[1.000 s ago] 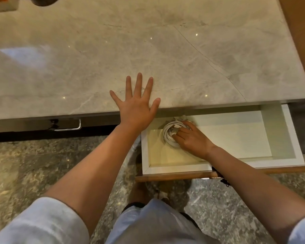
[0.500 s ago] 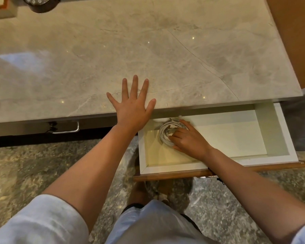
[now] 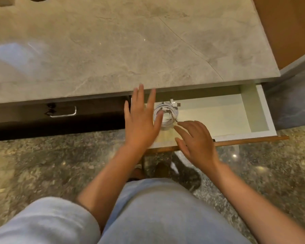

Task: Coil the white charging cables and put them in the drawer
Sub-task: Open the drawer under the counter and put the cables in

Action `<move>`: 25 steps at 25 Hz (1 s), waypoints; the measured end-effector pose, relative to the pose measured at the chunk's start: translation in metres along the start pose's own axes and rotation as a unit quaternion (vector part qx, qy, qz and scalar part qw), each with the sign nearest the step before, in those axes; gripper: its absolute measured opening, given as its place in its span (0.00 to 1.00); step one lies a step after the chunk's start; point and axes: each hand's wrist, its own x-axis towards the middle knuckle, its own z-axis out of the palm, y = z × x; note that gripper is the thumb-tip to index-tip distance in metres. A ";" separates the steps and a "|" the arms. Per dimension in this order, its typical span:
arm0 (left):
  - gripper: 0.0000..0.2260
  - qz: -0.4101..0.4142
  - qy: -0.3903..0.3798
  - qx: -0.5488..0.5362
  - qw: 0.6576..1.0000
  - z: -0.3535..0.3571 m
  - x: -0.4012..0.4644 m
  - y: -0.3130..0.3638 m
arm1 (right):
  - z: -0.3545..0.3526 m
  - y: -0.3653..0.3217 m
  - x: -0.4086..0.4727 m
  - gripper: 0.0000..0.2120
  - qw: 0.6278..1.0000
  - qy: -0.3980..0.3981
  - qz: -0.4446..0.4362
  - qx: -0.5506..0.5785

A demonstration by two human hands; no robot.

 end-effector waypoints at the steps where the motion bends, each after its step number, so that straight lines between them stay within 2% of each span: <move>1: 0.27 0.026 0.010 -0.015 0.999 0.008 -0.034 0.006 | -0.004 -0.006 -0.018 0.15 1.000 0.007 0.026 -0.011; 4: 0.28 0.097 -0.021 0.013 0.995 0.046 -0.121 0.003 | -0.007 -0.019 -0.064 0.20 0.993 -0.022 0.090 -0.072; 7: 0.29 0.154 -0.069 0.064 0.984 0.076 -0.157 -0.015 | 0.002 -0.025 -0.094 0.24 0.979 -0.102 0.115 -0.134; 10: 0.31 0.118 -0.110 0.095 0.982 0.089 -0.159 -0.023 | 0.017 -0.023 -0.109 0.27 0.965 -0.160 0.115 -0.170; 13: 0.32 0.059 -0.138 0.108 0.983 0.096 -0.157 -0.021 | 0.028 -0.024 -0.110 0.27 0.963 -0.164 0.136 -0.164; 19: 0.30 0.017 -0.122 0.116 0.986 0.095 -0.128 -0.016 | 0.041 -0.014 -0.084 0.32 0.964 -0.143 0.166 -0.152; 23: 0.30 0.009 -0.110 0.122 0.986 0.094 -0.100 -0.019 | 0.050 -0.007 -0.060 0.31 0.952 -0.134 0.240 -0.135; 25: 0.30 0.010 -0.107 0.127 0.986 0.095 -0.088 -0.020 | 0.056 -0.003 -0.050 0.31 0.951 -0.132 0.250 -0.127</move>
